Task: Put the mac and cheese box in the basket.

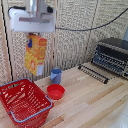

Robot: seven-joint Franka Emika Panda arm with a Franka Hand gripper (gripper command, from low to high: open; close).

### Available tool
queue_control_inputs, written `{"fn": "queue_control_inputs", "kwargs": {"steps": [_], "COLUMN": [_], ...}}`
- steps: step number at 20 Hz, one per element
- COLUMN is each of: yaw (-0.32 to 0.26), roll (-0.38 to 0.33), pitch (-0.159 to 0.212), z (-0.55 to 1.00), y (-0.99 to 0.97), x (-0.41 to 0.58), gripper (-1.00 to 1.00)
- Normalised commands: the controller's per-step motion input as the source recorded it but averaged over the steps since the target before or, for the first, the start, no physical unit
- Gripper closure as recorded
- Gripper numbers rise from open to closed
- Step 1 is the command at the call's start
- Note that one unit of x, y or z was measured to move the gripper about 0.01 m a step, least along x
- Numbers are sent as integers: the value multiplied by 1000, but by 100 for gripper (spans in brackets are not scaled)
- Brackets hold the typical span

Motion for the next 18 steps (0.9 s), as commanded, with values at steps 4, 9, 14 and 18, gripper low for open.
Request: {"fn": "queue_control_inputs", "kwargs": {"steps": [4, 9, 14, 18], "yaw": [9, 74, 100, 99], "roll": [-112, -171, -135, -24], "pitch": [0, 62, 85, -36], "z": [-712, -734, -426, -161], "y": [888, 511, 145, 0], "x": [105, -75, 27, 309], "gripper": [100, 100, 100, -100]}}
